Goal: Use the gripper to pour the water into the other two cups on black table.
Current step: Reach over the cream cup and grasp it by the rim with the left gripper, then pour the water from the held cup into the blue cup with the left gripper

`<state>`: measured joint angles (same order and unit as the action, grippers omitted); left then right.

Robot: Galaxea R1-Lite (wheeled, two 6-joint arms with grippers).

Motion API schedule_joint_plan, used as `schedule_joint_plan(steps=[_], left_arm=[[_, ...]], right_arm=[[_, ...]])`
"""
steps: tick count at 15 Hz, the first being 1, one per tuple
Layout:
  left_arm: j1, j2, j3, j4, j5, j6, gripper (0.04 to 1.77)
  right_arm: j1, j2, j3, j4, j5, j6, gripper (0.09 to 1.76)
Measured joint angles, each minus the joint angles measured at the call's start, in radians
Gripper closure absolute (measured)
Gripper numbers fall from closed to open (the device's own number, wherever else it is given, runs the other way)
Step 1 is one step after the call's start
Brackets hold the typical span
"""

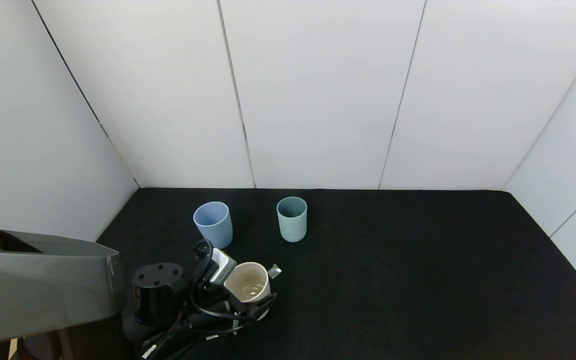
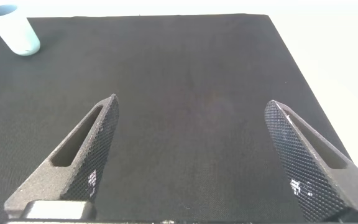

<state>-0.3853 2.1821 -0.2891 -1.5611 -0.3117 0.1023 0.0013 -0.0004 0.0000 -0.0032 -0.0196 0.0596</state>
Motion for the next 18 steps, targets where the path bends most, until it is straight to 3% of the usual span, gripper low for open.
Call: schedule_joint_plan(steps=[1, 3, 13, 18], left_arm=[[0.0, 0.002, -0.002, 0.0, 0.0, 0.001, 0.44], [0.0, 0.005, -0.005, -0.001, 0.0, 0.001, 0.5], [0.001, -0.024, -0.002, 0.004, 0.008, -0.004, 0.51], [0.016, -0.082, -0.064, 0.002, 0.017, -0.003, 0.51]], right_arm=[[0.0, 0.0, 0.0, 0.0, 0.0, 0.0, 0.14], [0.0, 0.0, 0.0, 0.0, 0.0, 0.0, 0.14], [0.0, 0.0, 0.0, 0.0, -0.001, 0.0, 0.14], [0.0, 0.0, 0.0, 0.0, 0.0, 0.0, 0.14]])
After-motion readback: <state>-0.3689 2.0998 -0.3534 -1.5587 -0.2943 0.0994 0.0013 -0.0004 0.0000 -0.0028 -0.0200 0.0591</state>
